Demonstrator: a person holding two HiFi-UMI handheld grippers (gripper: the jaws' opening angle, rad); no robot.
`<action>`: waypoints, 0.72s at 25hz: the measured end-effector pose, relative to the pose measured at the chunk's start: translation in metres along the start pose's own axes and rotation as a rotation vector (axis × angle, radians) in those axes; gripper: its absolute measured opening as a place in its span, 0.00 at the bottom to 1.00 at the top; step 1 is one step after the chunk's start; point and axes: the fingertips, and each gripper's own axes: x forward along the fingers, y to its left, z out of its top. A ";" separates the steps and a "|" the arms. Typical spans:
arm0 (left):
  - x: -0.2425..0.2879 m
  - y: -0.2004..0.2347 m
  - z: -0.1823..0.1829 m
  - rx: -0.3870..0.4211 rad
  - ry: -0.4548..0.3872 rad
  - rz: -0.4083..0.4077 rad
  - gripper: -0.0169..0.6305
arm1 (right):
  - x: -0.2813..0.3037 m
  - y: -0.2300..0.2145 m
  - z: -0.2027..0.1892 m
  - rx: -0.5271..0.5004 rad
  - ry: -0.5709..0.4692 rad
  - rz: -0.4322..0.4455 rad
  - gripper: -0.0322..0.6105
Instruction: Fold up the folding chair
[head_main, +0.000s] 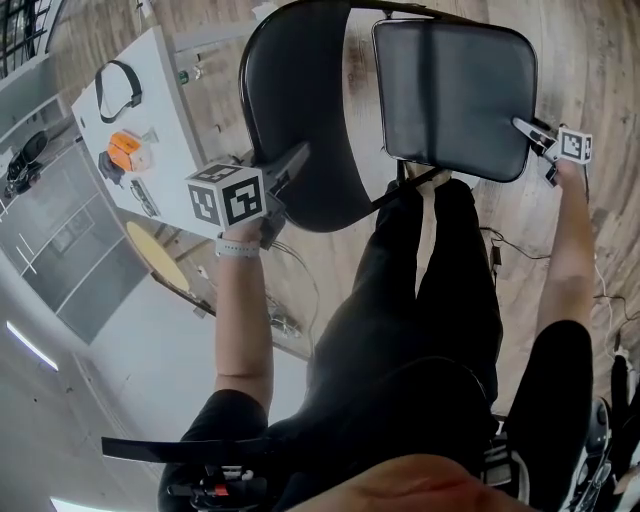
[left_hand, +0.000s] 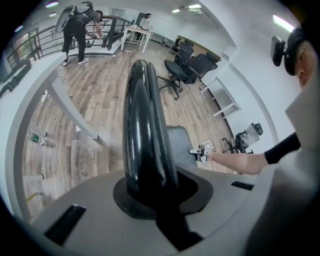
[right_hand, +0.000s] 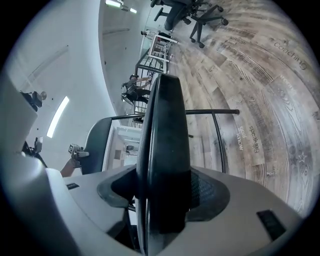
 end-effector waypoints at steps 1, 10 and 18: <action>-0.002 -0.002 0.000 0.003 0.001 0.000 0.11 | -0.004 -0.004 -0.002 -0.009 0.011 -0.056 0.50; -0.037 0.004 0.002 0.000 0.015 0.033 0.11 | 0.018 0.100 -0.005 -0.014 -0.002 0.250 0.44; -0.077 0.046 0.001 -0.007 0.018 0.018 0.11 | 0.044 0.183 -0.010 -0.026 0.005 0.354 0.37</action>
